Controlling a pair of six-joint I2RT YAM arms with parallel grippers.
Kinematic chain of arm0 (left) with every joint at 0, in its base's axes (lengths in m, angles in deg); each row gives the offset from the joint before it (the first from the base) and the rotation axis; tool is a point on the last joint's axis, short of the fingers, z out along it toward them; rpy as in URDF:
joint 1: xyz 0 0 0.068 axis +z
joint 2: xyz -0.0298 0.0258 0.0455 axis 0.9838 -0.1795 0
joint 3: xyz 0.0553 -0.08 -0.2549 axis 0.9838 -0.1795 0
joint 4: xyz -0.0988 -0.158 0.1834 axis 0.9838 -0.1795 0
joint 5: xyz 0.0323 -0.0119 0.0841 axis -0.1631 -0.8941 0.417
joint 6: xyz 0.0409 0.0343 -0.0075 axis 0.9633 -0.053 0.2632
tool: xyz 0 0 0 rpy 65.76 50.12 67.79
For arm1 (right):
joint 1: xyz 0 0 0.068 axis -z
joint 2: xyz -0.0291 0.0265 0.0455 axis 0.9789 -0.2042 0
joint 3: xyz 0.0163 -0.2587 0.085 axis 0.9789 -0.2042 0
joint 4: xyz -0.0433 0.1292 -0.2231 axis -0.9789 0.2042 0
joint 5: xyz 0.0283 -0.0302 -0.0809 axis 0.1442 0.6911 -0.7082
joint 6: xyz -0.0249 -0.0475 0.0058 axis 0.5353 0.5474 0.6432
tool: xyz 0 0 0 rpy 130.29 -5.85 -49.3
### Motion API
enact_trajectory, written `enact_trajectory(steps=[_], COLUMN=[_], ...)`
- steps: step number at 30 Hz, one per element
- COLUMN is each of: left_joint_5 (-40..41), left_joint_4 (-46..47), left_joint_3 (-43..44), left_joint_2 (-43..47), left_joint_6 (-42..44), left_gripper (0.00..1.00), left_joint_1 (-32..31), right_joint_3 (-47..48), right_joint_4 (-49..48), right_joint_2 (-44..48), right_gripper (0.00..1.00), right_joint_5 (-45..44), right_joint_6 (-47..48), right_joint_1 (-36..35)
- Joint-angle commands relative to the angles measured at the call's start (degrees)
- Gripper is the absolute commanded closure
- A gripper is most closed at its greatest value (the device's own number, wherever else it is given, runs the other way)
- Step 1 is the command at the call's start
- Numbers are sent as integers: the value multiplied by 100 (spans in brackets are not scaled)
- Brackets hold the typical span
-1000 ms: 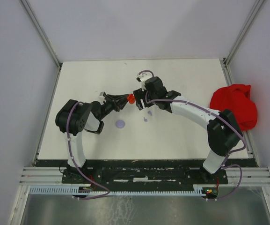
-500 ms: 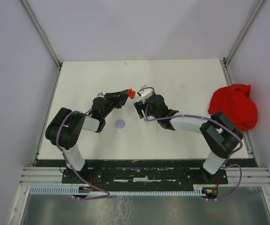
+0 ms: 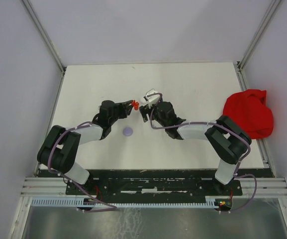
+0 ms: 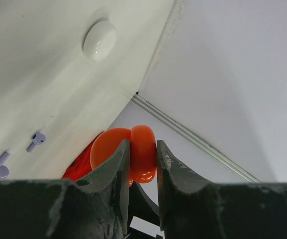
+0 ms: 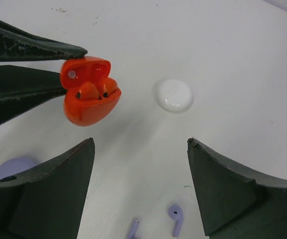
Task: Insert the wireless bluetooth earbuds into the charging case
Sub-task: Close the charging case.
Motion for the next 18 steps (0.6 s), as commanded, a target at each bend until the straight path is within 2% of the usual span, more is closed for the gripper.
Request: enact_trajectory(steps=[1,11,18], left_joint_5=[265,295,297], left_joint_4=[-595,-712,-785], left_joint_3=[353,599,622], left_joint_2=[125,-45,8], left_joint_6=[-84,-123,-50], left_gripper=[97,97,97], left_joint_1=[-83,-242,-277], right_joint_3=[383,577,730], right_joint_4=[-257,-127,-70], right_joint_2=[-99,-264,-440], right_gripper=[17,16,16], right_joint_5=[-12,-13,-399], right_joint_6=[-76,-173,-131], right_joint_1=[-121,-233,-233])
